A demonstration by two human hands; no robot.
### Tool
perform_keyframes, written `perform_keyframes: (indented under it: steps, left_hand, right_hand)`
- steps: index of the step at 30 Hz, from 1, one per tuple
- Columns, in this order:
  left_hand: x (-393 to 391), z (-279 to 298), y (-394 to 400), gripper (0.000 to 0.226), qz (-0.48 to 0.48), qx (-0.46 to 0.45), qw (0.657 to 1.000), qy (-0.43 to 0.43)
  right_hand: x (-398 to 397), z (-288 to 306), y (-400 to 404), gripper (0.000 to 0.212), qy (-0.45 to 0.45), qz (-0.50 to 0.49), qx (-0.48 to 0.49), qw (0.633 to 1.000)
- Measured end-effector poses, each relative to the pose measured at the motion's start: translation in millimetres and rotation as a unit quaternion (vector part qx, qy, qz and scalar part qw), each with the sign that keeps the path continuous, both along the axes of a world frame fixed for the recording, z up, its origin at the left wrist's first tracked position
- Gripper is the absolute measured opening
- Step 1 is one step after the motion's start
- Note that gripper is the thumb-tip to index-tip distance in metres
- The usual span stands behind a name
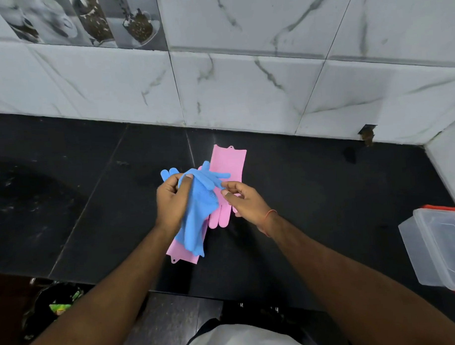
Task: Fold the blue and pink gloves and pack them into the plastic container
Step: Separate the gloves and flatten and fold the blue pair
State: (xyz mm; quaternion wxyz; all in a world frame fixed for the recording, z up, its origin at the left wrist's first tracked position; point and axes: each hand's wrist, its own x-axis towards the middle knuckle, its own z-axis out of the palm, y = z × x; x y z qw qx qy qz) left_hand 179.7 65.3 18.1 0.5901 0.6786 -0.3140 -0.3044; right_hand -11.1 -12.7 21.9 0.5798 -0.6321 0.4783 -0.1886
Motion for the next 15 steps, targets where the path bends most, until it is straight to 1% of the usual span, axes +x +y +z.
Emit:
perform_keyframes:
  steps: [2, 4, 5, 7, 9, 10, 12, 13, 15]
  left_hand:
    - [-11, 12, -1, 0.025, -0.027, -0.019, 0.997, 0.074]
    - [-24, 21, -3, 0.029, -0.054, -0.028, 0.99, 0.124]
    - [-31, 25, -3, 0.029, -0.062, -0.032, 0.989, 0.133]
    - [-46, 29, -5, 0.036, -0.079, -0.045, 0.984, 0.151]
    - [-64, 30, -8, 0.047, -0.08, -0.048, 0.976, 0.196]
    - [-74, 29, -9, 0.048, -0.084, -0.052, 0.968, 0.229]
    - [-99, 27, -13, 0.051, -0.104, -0.066, 0.946, 0.301]
    - [-111, 25, -15, 0.051, -0.101, -0.068, 0.935, 0.333]
    - [-137, 21, -21, 0.037, -0.07, -0.05, 0.923, 0.375]
  right_hand:
    - [-1, 1, 3, 0.045, -0.028, -0.003, 0.032, 0.999]
    - [-5, 3, 5, 0.057, -0.076, -0.019, 0.098, 0.992]
    - [-8, 4, 5, 0.061, -0.105, -0.033, 0.151, 0.982]
    - [-21, 5, 4, 0.068, -0.155, -0.035, 0.272, 0.949]
    - [-42, 6, 4, 0.073, -0.188, 0.018, 0.352, 0.917]
    - [-54, 5, 4, 0.076, -0.204, 0.042, 0.371, 0.905]
    - [-76, 2, 4, 0.08, -0.226, 0.043, 0.379, 0.896]
    - [-83, 1, 4, 0.078, -0.229, 0.025, 0.373, 0.899]
    - [-103, 1, 3, 0.068, -0.209, -0.015, 0.334, 0.919]
